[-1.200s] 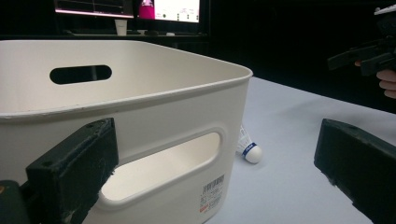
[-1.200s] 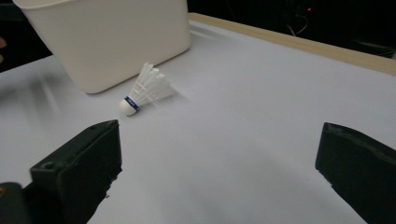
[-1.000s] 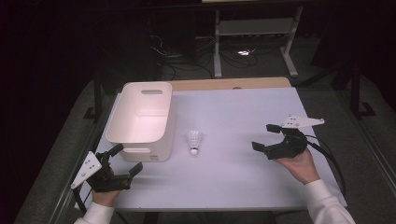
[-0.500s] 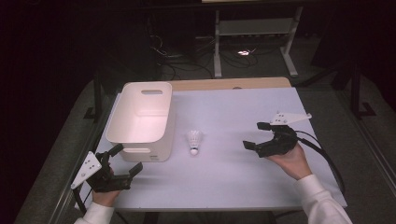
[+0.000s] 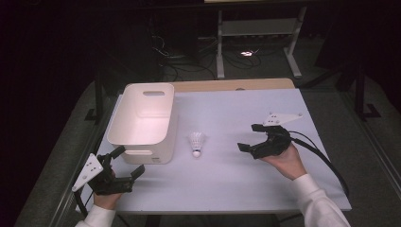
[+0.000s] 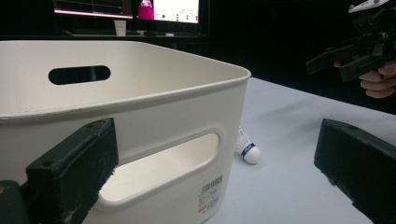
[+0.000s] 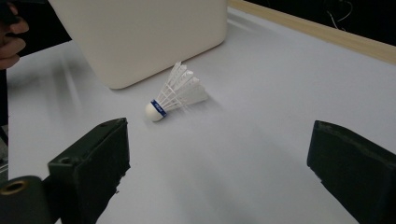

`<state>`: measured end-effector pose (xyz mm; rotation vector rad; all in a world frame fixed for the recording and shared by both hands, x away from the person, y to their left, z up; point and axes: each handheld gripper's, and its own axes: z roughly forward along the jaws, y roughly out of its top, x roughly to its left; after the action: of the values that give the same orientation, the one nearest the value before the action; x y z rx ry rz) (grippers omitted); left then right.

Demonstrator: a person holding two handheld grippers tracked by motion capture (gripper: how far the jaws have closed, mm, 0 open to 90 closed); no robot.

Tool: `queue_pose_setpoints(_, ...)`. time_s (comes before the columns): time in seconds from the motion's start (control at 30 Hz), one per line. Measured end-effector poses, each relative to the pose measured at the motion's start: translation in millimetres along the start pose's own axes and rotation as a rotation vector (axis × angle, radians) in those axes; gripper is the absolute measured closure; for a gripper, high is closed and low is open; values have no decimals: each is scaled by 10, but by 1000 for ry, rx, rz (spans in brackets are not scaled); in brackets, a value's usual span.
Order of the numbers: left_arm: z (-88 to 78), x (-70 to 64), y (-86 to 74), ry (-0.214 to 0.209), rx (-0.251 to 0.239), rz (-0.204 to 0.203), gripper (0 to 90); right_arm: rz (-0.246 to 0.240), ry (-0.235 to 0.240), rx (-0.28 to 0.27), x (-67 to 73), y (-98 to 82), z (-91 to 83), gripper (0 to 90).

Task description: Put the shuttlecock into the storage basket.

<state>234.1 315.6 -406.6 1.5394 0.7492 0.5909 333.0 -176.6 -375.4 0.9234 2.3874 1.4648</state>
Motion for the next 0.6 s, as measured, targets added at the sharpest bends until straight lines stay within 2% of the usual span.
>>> queue_pose_setpoints(0.6,0,6,1,0,3,5,0,-23,33,30,76,78,256,51)
